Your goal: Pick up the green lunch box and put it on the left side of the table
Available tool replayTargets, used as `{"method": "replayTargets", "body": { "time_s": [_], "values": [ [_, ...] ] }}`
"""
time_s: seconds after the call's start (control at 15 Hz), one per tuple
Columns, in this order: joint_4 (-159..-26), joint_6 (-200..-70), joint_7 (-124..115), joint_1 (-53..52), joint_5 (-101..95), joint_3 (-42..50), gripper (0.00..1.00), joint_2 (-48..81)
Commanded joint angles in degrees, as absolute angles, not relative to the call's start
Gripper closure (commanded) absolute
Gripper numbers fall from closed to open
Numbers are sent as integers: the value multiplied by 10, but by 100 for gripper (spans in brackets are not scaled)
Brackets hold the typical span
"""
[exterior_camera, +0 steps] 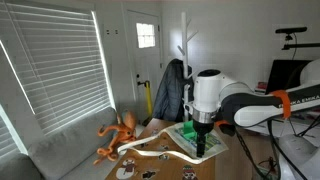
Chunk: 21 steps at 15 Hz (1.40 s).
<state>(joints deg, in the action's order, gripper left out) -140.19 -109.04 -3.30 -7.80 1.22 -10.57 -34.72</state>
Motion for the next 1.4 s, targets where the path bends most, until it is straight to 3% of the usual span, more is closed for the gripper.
{"method": "replayTargets", "body": {
  "time_s": [0.0, 0.33, 0.67, 1.33],
  "values": [
    [-1401, -1089, -35, -83, 10, -102, 0, -346],
    [-1401, -1089, -35, -83, 10, -102, 0, -346],
    [-1425, -1101, -42, -37, -139, -107, 0, -362],
    [-1507, -1080, 150, -16, -113, 68, 0, -401]
  ]
}}
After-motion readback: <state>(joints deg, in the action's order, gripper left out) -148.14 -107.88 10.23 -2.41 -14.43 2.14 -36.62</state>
